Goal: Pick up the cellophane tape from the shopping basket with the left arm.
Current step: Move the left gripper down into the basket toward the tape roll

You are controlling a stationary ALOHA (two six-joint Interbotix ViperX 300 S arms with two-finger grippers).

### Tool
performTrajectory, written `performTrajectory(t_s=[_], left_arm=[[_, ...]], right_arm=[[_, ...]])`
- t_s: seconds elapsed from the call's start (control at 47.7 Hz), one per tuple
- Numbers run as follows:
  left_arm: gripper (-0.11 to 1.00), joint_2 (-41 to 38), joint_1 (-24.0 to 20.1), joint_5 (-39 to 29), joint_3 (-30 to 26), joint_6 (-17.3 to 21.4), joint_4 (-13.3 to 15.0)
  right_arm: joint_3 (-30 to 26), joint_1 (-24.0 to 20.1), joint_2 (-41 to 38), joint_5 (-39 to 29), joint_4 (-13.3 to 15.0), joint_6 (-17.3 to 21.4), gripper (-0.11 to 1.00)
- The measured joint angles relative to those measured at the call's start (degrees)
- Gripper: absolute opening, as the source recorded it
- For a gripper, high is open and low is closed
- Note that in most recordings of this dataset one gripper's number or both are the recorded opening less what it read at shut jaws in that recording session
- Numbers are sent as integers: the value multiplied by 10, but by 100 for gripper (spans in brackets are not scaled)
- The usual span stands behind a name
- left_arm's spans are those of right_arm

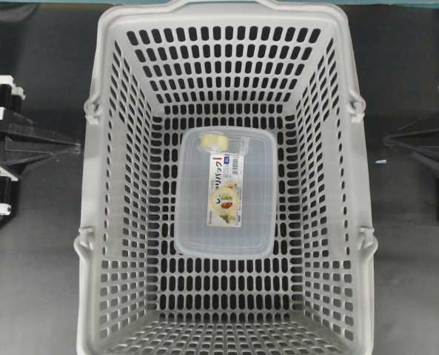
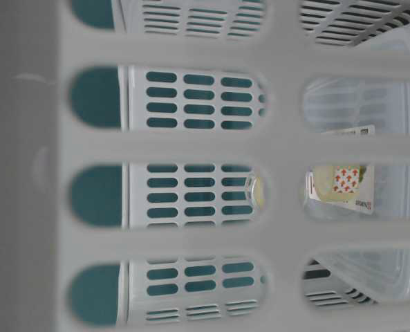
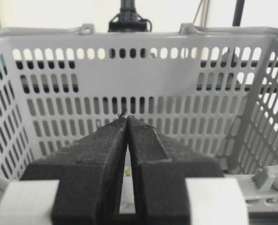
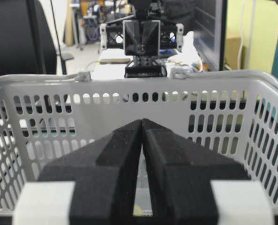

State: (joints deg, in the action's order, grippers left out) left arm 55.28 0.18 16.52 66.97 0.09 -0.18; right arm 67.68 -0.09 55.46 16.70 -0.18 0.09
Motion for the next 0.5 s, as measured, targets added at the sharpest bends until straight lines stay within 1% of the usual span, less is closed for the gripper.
performTrajectory(t_s=[0.042,0.063,0.105,0.21,0.314,0.503], left_arm=[[5,0,0,-2,-1,-3,-2],[2,-1,1,-11,-5,-7,-5],[0,-1,4,-35,-18,-11,-14],[0,-3,12,-107,-54,-21,-20],[0,-11,14,-191,-104,-22,-21],[0,-60,18,-298,-194,-23,-22]], right_arm=[[0,0,0,-1,0,0,3],[-1,0,1,-1,-1,1,3],[-1,0,1,-5,-1,2,-1],[-1,-1,2,-31,-1,11,-1],[-8,0,6,-62,-1,18,-1],[-29,0,9,-112,-1,18,-1]])
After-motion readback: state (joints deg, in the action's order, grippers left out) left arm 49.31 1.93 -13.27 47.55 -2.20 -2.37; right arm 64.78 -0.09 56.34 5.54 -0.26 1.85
